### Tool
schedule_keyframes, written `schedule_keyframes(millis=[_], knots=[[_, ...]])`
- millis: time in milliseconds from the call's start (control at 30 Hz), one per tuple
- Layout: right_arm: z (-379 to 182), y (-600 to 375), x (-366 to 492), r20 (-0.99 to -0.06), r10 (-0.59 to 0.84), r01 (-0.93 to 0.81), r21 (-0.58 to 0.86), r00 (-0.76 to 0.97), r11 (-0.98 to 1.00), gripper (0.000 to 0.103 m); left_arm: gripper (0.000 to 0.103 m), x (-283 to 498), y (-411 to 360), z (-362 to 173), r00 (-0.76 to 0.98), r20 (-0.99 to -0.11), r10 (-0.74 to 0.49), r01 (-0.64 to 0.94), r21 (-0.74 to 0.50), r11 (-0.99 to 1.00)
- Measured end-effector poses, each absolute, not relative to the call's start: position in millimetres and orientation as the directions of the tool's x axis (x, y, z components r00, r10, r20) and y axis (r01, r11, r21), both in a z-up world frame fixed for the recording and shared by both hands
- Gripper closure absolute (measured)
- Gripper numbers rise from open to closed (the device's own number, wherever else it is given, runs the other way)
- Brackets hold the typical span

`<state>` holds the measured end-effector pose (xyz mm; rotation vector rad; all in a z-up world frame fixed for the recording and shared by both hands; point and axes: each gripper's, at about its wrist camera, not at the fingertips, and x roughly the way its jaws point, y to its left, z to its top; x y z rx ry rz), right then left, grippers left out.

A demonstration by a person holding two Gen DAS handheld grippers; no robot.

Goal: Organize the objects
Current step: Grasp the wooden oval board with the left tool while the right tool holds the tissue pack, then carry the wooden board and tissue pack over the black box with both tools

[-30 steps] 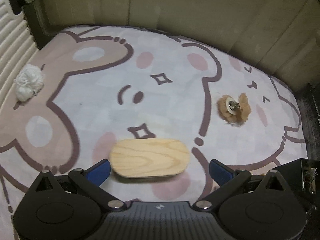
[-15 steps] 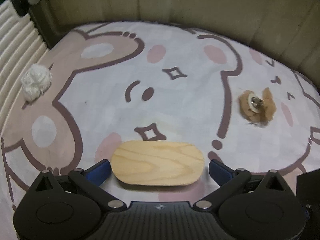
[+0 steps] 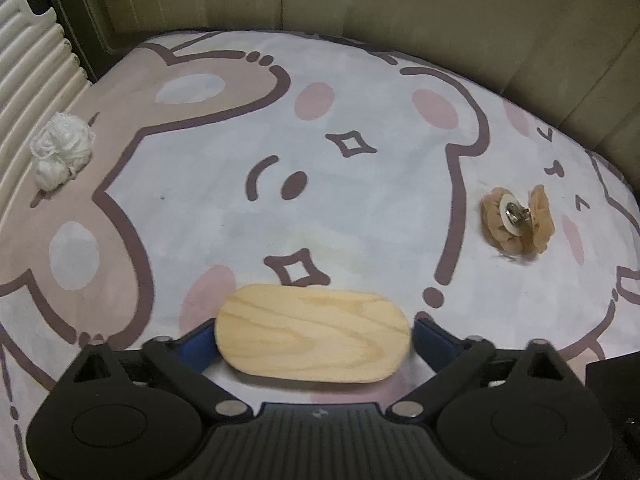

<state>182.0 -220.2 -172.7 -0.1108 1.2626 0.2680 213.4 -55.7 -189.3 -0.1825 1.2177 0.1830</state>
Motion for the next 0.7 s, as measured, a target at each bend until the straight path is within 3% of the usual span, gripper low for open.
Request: schedule_keyframes(millis=[700], knots=[[-116.5, -246.7, 181.2, -0.880, 0.172, -0.133, 0.126, 0.443, 0.983, 0.029, 0.010, 194.3, -50.2, -136.3, 0.465, -0.885, -0.036, -0.128, -0.107, 0.986]])
